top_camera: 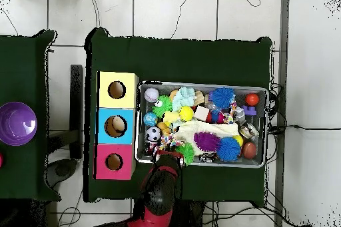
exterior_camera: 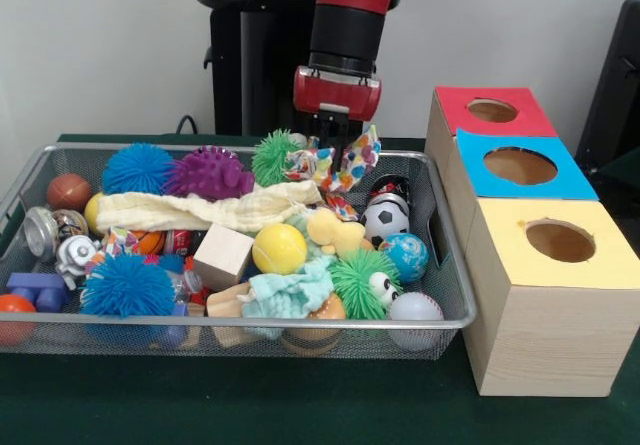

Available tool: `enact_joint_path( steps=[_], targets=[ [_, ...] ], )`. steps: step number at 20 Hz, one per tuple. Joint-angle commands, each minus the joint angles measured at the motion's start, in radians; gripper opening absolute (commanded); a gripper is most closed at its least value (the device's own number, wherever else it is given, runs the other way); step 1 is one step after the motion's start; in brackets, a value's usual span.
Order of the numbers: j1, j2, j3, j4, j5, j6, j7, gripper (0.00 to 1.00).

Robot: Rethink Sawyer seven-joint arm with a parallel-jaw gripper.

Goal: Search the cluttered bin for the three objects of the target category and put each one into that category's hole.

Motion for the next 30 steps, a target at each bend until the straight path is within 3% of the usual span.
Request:
enact_joint_path(
  steps=[1,9,17,30],
  targets=[
    [-0.088,-0.124,0.028,-0.036,-0.160,-0.004,0.174,0.00],
    [-0.114,-0.249,-0.053,-0.039,-0.279,-0.047,0.201,0.00],
    [-0.109,-0.324,-0.122,-0.064,-0.318,-0.090,0.182,0.00],
    [-0.141,-0.465,-0.135,-0.114,-0.436,-0.205,0.289,0.00]
  ],
)
